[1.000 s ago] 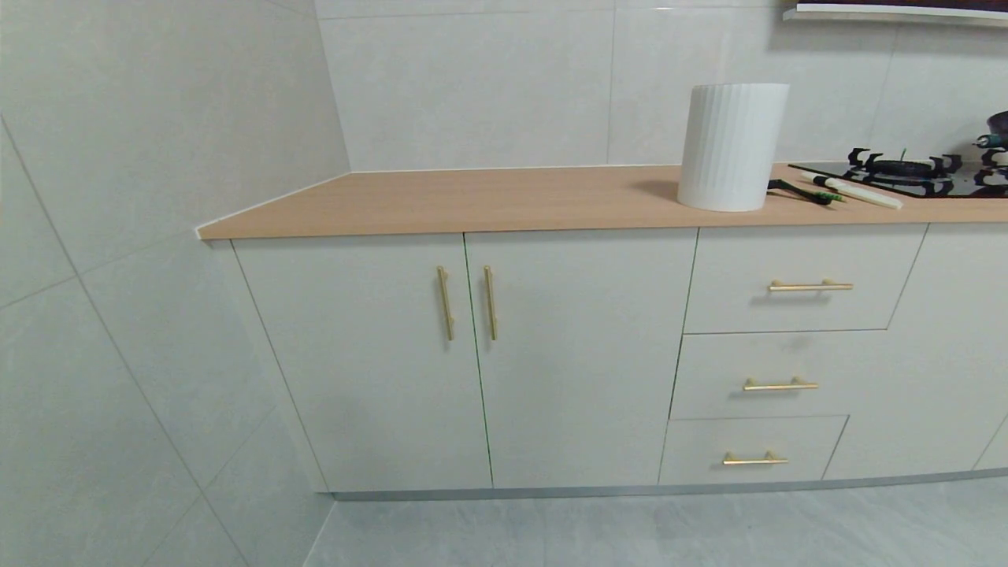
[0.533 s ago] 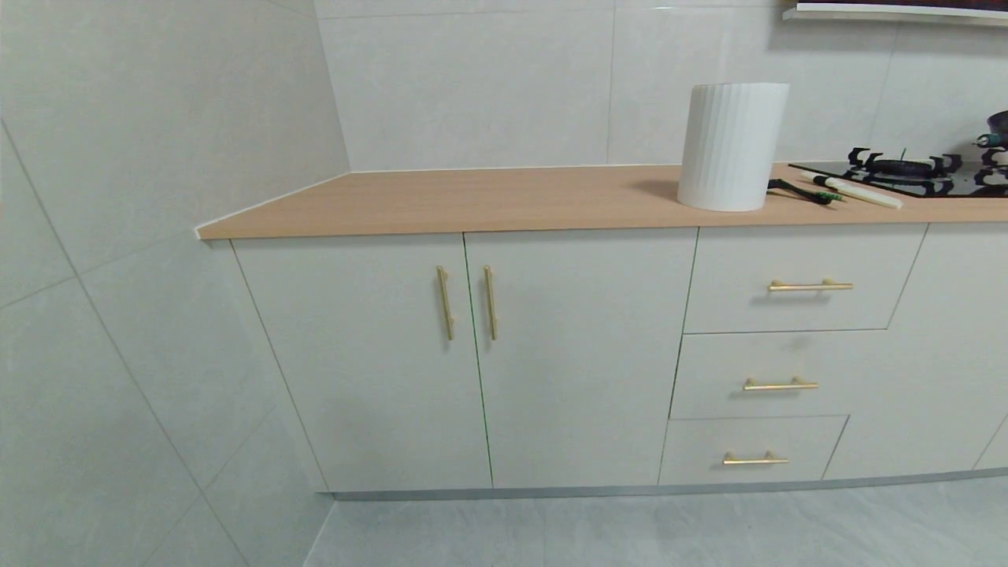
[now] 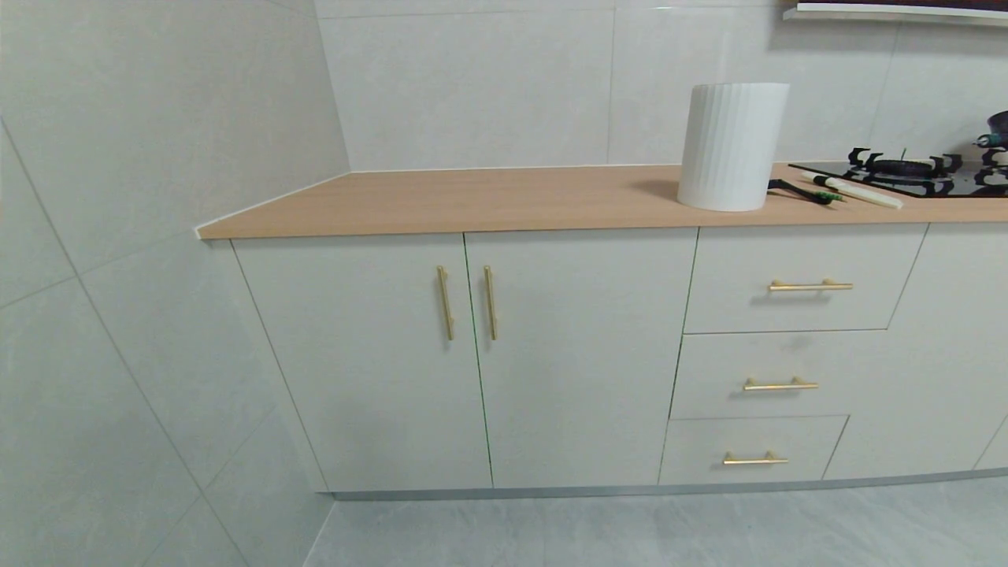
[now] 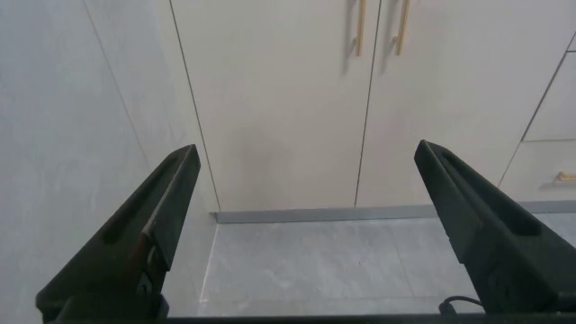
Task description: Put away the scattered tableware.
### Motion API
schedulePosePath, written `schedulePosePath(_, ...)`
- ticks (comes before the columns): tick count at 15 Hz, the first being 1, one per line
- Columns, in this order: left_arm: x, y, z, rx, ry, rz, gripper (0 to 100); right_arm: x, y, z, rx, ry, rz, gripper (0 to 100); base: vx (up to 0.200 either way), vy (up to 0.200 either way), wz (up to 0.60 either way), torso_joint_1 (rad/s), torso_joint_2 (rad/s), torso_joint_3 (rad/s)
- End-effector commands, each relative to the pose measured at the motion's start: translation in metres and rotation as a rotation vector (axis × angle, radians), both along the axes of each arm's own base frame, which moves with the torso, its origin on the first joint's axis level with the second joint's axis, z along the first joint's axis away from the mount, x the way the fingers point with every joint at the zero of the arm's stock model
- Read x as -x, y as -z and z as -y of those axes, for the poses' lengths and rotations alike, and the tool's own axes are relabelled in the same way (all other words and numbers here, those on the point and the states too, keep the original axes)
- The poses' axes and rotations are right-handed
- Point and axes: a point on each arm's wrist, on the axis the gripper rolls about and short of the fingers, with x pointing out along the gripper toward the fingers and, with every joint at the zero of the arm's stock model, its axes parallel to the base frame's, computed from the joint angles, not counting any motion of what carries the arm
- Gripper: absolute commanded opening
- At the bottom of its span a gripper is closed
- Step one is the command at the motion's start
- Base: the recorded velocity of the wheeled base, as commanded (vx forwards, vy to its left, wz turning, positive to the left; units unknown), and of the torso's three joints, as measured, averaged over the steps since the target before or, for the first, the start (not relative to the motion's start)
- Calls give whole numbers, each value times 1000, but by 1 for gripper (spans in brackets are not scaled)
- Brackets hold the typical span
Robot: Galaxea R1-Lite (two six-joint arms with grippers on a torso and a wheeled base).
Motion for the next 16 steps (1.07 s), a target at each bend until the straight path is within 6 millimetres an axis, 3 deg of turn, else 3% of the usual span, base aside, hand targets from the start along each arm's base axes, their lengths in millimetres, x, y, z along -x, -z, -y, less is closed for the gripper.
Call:
schedulePosePath(1, 0, 0, 0, -3, 0, -1, 100, 1, 1, 0, -7, 4, 6, 100, 0, 0, 0, 0, 0, 0)
schedulePosePath(9, 0, 0, 0, 7, 0, -1, 100, 1, 1, 0, -5, 2, 6, 100, 0, 0, 0, 0, 0, 0)
schedulePosePath(16, 0, 0, 0, 3, 0, -1, 100, 1, 1, 0, -7, 2, 6, 100, 0, -200, 0, 1, 4, 5)
